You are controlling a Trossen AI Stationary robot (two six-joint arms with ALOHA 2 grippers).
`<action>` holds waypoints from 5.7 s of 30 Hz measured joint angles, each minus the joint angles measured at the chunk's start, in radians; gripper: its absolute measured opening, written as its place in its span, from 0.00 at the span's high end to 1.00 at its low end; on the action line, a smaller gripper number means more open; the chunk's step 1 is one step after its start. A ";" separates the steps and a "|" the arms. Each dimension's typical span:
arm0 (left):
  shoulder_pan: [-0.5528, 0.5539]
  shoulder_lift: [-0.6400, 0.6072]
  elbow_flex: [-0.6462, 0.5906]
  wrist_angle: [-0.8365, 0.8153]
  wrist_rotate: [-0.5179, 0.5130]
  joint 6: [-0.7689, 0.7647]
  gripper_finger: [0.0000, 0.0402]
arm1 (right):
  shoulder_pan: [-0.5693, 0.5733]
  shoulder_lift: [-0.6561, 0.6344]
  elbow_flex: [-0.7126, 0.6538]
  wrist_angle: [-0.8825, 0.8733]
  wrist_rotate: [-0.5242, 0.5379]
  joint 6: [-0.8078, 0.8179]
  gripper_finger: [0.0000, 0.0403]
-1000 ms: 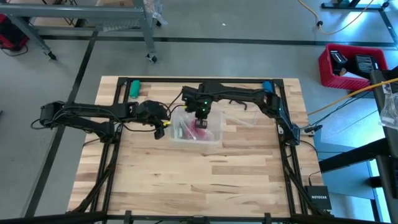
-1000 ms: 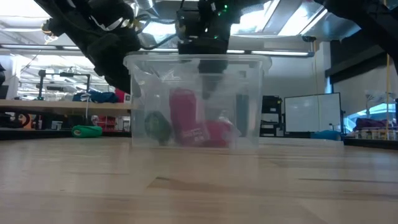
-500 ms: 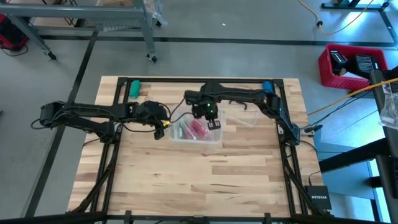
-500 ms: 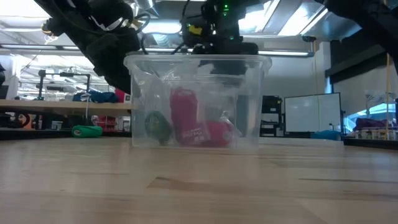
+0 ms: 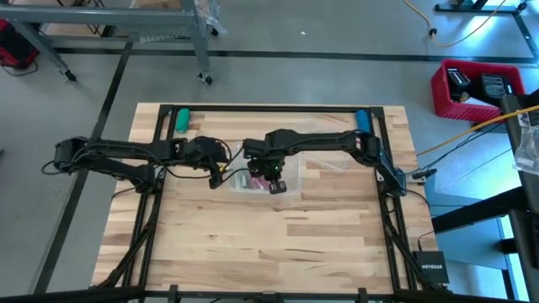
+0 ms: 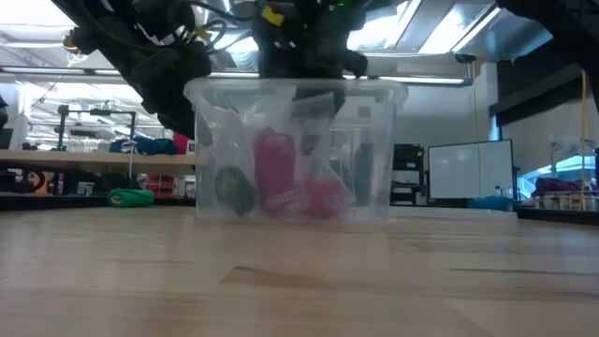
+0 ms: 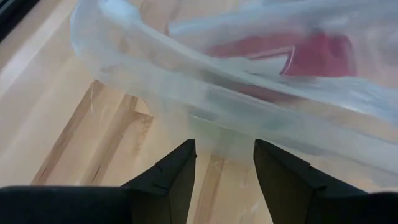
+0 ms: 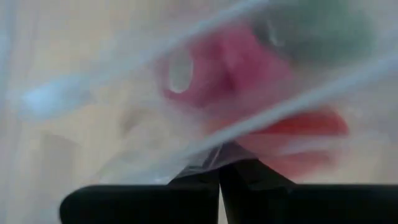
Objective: Roll bandage
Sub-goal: Adjust the zip bags in the transparent container, then close the transparent container
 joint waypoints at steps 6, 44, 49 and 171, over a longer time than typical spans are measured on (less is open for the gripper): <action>0.000 0.000 0.000 0.000 -0.001 -0.009 0.61 | 0.000 0.009 -0.003 0.103 -0.175 0.112 1.00; -0.003 -0.066 0.066 -0.199 -0.128 0.083 0.61 | -0.010 -0.072 0.269 -0.284 0.111 0.137 1.00; -0.003 -0.127 0.066 -0.205 -0.131 0.083 0.61 | -0.042 -0.181 0.271 -0.277 0.141 0.173 1.00; 0.007 -0.125 0.064 -0.135 -0.131 0.025 0.61 | -0.623 -0.455 -0.993 0.598 0.360 -0.019 0.99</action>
